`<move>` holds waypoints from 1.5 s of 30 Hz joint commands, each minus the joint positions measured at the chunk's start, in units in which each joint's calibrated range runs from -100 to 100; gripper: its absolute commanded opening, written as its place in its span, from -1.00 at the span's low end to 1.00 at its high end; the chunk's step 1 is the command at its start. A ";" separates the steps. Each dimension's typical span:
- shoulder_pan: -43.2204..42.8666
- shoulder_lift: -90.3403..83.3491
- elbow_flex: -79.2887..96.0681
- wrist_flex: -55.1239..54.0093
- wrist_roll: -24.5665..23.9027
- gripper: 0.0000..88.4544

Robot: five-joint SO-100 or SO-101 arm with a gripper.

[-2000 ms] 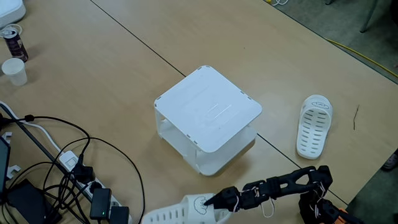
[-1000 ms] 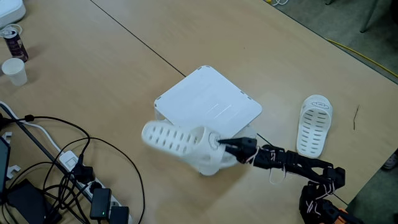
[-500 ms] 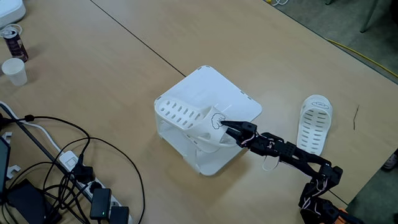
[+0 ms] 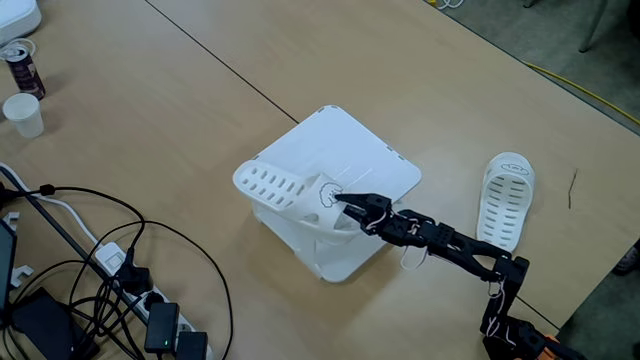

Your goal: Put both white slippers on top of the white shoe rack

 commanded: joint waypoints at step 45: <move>4.12 0.89 -0.76 -0.31 0.42 -0.54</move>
